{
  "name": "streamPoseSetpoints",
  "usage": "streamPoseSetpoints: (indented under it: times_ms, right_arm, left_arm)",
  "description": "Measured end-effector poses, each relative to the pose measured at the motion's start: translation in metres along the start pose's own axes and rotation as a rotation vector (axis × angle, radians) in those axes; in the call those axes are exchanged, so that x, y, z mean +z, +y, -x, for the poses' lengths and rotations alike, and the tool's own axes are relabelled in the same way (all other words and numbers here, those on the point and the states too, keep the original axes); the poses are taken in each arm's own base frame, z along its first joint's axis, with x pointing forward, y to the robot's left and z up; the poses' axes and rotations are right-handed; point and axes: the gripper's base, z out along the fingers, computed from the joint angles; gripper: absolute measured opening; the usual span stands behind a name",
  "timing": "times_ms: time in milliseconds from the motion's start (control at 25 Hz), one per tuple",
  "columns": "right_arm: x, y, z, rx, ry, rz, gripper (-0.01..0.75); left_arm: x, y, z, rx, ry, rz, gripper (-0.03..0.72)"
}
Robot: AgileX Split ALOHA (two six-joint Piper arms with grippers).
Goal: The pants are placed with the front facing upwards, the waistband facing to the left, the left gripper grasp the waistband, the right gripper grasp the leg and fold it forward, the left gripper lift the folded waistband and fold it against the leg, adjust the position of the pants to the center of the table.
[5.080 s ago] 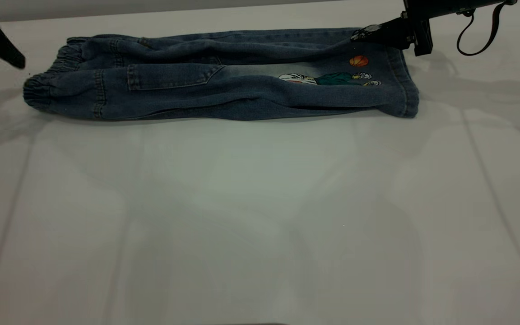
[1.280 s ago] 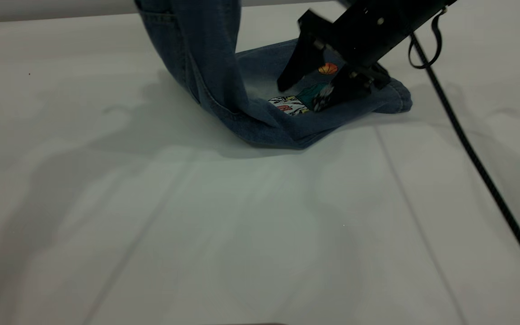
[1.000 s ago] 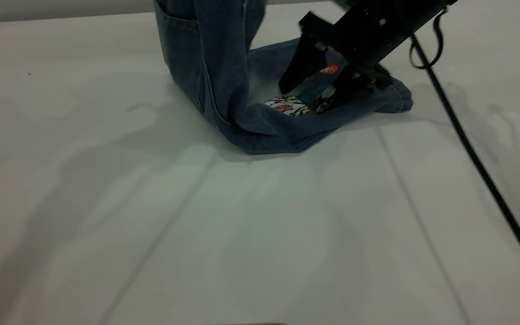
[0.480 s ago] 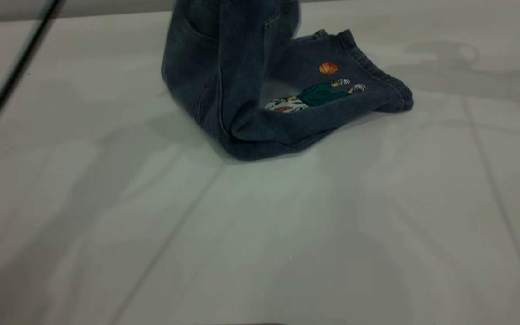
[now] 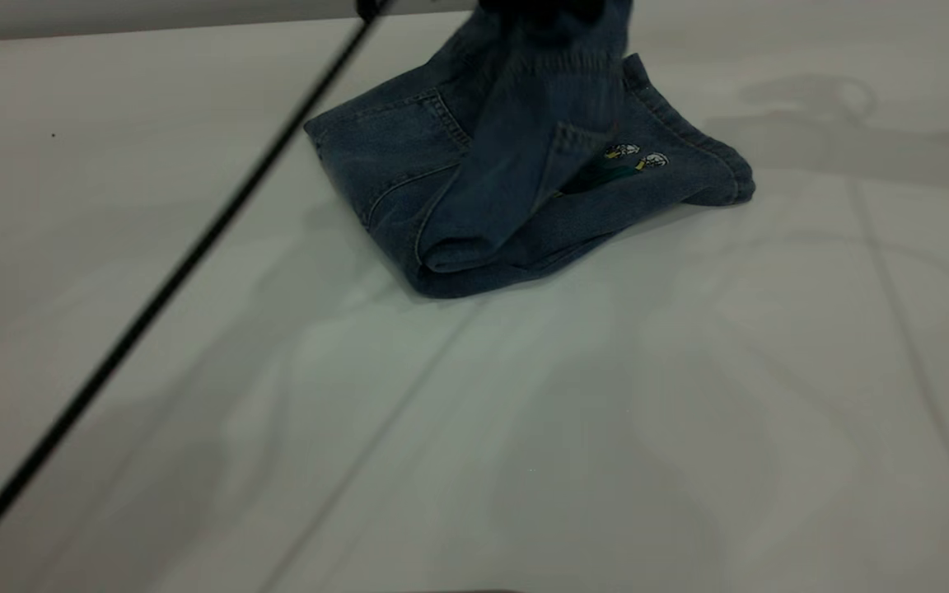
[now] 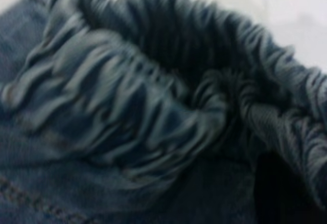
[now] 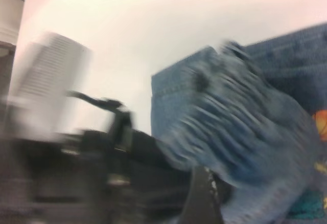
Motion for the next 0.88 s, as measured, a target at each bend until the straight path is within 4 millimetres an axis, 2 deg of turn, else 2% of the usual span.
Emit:
streamPoseSetpoints:
  times_ms: [120,280,360,440,560,680,800,880]
  right_arm:
    - [-0.005,0.007,0.002,-0.015,-0.012,0.004,0.477]
    - [-0.012,0.015,0.004,-0.035,-0.018,0.014,0.475]
    - [-0.017,0.022,0.004,-0.048,-0.015,0.025,0.476]
    - [-0.023,0.029,0.005,-0.065,-0.017,0.035,0.476]
    - [-0.031,0.040,0.006,-0.088,-0.029,0.044,0.476]
    - [-0.032,0.045,0.005,-0.100,-0.015,0.056,0.476]
    - [-0.017,0.057,-0.005,-0.143,0.051,0.039,0.476]
    - [0.004,0.074,-0.016,-0.183,0.105,0.037,0.476]
  left_arm:
    - [0.009,0.001,-0.008,0.031,0.026,-0.001,0.173]
    - [0.006,-0.003,-0.007,0.053,0.039,-0.021,0.400]
    - [-0.003,-0.010,-0.002,0.064,0.047,-0.050,0.493]
    - [-0.020,-0.018,0.008,0.093,0.050,-0.080,0.561]
    - [-0.062,-0.031,0.030,0.181,0.036,-0.101,0.589]
    - [-0.114,-0.042,0.050,0.271,0.019,-0.099,0.582]
    - [-0.167,-0.050,0.065,0.314,-0.008,-0.079,0.579]
    - [-0.201,-0.056,0.072,0.319,-0.040,-0.065,0.577]
